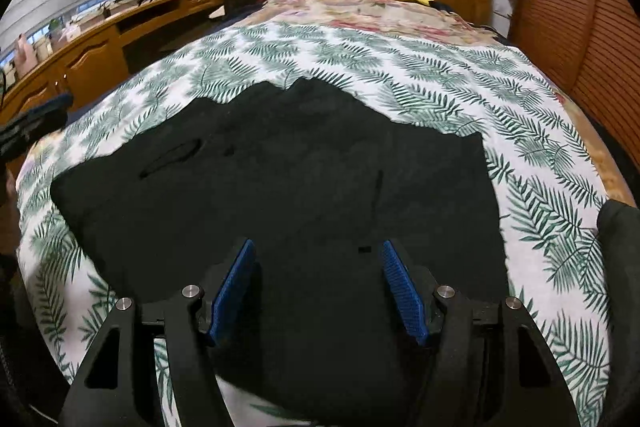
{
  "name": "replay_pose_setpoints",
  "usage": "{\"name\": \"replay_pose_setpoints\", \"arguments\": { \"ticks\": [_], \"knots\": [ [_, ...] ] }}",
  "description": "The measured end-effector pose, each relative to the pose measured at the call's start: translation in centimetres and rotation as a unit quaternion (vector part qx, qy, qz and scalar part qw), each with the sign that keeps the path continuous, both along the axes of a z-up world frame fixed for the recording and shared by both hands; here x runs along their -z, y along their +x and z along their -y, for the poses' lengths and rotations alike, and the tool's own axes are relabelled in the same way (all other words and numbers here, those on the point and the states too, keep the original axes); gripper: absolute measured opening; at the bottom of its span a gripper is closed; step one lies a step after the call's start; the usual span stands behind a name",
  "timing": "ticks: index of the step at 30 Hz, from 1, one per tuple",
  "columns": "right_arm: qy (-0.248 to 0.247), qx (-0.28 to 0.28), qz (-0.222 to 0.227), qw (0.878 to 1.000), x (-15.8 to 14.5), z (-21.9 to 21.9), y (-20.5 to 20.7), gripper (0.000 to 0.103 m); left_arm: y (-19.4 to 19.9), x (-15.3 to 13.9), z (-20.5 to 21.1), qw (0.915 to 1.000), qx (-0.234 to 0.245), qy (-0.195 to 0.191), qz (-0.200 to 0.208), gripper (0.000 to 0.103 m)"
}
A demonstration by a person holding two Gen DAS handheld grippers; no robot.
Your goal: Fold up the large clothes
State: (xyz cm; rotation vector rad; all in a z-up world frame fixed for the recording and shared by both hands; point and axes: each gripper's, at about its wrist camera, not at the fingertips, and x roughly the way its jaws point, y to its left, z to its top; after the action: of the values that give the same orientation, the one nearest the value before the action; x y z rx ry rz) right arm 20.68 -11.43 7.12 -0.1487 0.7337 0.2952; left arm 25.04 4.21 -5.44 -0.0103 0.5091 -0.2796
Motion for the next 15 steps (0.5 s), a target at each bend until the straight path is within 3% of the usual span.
{"name": "replay_pose_setpoints", "arguments": {
  "ticks": [4, 6, 15],
  "knots": [
    [-0.014, 0.005, -0.052, 0.999, 3.3, -0.3, 0.9, 0.068, -0.5, -0.2, 0.4, 1.0000, 0.005, 0.003, 0.003, 0.078],
    [-0.026, 0.002, -0.058, 0.998, 4.6, -0.7, 0.9, 0.068, -0.7, -0.4, 0.6, 1.0000, 0.007, 0.004, 0.005, 0.078],
    [-0.024, 0.021, -0.018, 0.999, 2.2, -1.5, -0.8, 0.068, -1.4, -0.6, -0.3, 1.0000, 0.007, 0.005, 0.006, 0.078]
  ]
}}
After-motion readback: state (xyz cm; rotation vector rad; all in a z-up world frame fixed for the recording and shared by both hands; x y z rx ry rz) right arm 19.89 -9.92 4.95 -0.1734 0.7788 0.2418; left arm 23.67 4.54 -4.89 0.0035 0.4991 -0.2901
